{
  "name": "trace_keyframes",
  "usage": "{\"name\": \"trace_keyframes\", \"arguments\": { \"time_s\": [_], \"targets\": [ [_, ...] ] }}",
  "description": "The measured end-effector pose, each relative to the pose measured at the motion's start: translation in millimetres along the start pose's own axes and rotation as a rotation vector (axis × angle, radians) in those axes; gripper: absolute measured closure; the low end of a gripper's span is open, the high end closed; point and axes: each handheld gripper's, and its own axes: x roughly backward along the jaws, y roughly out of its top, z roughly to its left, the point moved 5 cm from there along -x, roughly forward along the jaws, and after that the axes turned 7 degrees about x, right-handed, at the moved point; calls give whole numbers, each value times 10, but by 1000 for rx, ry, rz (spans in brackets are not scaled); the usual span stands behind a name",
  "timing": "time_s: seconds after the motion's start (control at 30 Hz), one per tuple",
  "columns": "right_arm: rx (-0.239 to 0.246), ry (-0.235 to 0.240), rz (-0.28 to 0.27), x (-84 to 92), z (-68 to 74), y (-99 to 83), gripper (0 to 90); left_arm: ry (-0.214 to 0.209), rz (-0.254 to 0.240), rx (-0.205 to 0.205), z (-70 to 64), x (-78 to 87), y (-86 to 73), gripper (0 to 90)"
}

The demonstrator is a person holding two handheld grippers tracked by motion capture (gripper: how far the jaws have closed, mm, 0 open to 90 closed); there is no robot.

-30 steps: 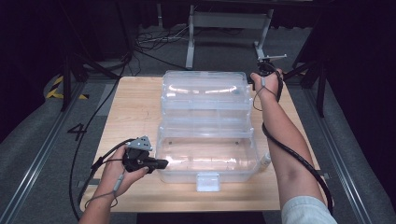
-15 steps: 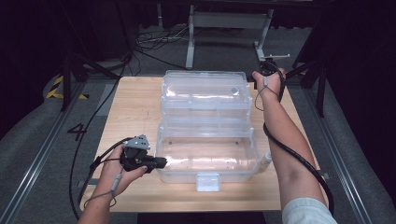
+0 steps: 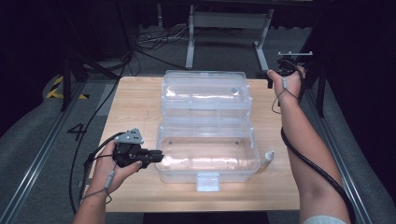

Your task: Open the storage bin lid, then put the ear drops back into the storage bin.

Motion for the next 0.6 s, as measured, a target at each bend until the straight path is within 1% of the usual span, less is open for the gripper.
{"name": "trace_keyframes", "arguments": {
  "time_s": [0.03,0.07,0.1,0.2,0.27,0.33,0.37,0.4,0.43,0.6],
  "targets": [
    [9,11,-18,203,-6,-12,642,4,-3,-1,3,14,21,785],
    [9,11,-18,203,-6,-12,642,4,-3,-1,3,14,21,785],
    [12,12,-21,271,-8,-21,637,6,-7,-3,5,25,38,785],
    [48,18,-29,582,-17,-90,622,15,-16,-8,23,55,76,779],
    [67,16,-33,707,-26,-126,614,14,-25,4,42,70,89,774],
    [75,20,-33,866,-31,-179,607,19,-26,4,62,78,92,772],
    [75,20,-33,866,-31,-179,607,26,-25,2,80,83,93,772],
    [85,23,-34,972,-27,-216,602,29,-23,1,97,88,93,770],
    [85,23,-34,972,-27,-216,602,29,-25,12,106,92,92,770],
    [120,45,-28,1191,37,-316,590,40,-25,23,157,116,82,759]
  ]
}}
